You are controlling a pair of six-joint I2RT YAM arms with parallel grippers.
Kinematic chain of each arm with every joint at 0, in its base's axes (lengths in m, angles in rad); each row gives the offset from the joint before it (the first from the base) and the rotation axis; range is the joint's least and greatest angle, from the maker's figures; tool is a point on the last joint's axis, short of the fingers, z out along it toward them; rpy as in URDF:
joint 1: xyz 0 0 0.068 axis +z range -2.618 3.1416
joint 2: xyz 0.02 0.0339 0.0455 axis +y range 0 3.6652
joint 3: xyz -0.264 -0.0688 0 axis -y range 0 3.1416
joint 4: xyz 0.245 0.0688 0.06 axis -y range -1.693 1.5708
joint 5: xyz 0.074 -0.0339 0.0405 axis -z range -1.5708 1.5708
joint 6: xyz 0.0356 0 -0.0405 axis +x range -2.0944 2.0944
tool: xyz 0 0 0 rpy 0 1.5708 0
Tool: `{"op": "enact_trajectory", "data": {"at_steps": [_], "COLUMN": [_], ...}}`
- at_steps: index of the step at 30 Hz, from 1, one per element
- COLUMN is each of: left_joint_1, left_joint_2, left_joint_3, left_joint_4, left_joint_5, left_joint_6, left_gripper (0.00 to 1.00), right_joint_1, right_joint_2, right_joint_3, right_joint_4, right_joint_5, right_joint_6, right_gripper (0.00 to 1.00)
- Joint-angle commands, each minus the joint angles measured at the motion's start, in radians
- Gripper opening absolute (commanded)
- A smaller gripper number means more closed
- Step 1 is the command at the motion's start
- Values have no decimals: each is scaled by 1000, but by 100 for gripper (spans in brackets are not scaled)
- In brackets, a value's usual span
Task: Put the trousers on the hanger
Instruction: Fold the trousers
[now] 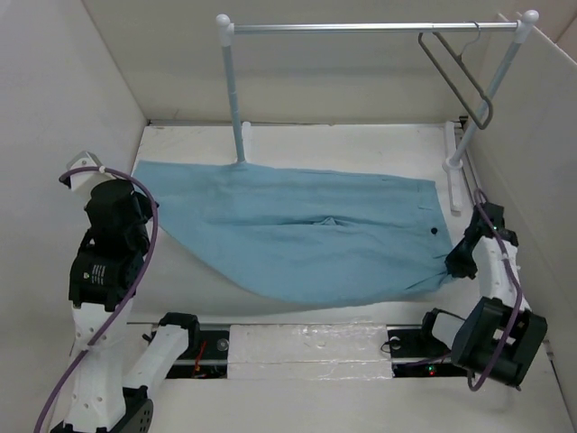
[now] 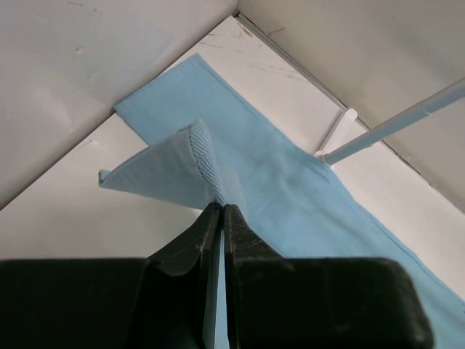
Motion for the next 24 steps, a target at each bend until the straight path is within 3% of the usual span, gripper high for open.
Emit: {"op": "enact_trajectory", "data": {"at_steps": [1,2,5,9,12,15,19,24], "left_joint_1": [-5,-5,-5,-5,-5,-5,-5,46], "left_joint_2": [6,9,15,17,17,43,185,334], "left_joint_3": [35,29,44,18,-61,-152,-201,-221], "left_joint_4": [14,17,5,11,58,139,158,154], "left_joint_5": [-40,-62,-87,-149,-168,-214,-300,-331], "left_joint_6": [5,5,2,-7,-16,-24,-45,-75], "left_gripper": [0,0,0,0,0,0,0,0], "right_joint_1": [-117,-233,-297,-288,-187,-116,-30,40], "right_joint_2": [-119,-205,-239,-179,-141,-58,135,348], "right_joint_3": [156,185,222,307,350,371,483,659], "right_joint_4": [-138,-148,-155,-167,-124,-43,22,86], "right_joint_5": [221,214,177,175,227,187,180,160], "right_joint_6": [-115,-214,-280,-368,-390,-388,-419,-459], "right_gripper": [2,2,3,4,6,8,8,0]}}
